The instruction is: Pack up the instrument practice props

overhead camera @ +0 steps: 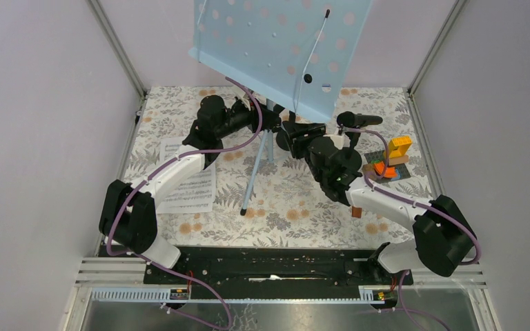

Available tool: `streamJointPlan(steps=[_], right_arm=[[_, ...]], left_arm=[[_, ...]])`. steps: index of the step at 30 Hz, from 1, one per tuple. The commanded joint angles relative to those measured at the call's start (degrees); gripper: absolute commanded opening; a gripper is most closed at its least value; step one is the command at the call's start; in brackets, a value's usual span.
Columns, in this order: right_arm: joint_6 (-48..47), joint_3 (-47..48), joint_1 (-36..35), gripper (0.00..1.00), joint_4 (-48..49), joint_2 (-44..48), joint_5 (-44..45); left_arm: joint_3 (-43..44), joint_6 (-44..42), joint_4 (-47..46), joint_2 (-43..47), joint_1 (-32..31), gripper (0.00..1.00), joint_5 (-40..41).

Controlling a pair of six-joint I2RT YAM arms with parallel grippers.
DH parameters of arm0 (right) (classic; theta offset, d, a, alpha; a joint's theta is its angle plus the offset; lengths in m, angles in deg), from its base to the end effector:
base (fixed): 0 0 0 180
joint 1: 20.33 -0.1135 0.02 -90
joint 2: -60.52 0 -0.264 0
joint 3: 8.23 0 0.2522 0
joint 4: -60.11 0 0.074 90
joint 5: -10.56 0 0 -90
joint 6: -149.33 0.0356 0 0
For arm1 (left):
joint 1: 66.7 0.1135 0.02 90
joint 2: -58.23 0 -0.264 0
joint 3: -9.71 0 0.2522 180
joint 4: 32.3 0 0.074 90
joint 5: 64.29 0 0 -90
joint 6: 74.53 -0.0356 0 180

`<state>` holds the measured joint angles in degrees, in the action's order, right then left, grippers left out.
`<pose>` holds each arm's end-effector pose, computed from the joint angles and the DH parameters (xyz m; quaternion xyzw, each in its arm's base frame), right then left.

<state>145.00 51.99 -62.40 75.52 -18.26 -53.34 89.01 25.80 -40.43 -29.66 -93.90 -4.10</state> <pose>0.2432 0.1984 0.2864 0.4069 0.5993 0.5290 0.4422 0.3161 -0.1824 0.3388 0.2798 0.6521 -0.3918 0.5856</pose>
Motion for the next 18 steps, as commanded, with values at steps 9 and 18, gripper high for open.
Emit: streamJointPlan(steps=[9, 18], right_arm=[[5.3, 5.0, 0.8, 0.46, 8.8, -6.0, -5.1], [5.4, 4.3, 0.8, 0.0, 11.8, -8.0, -7.0]], left_arm=[[0.8, 5.9, 2.4, -0.3, 0.2, 0.0, -1.9], [1.0, 6.5, 2.3, -0.4, 0.7, 0.0, -2.5]])
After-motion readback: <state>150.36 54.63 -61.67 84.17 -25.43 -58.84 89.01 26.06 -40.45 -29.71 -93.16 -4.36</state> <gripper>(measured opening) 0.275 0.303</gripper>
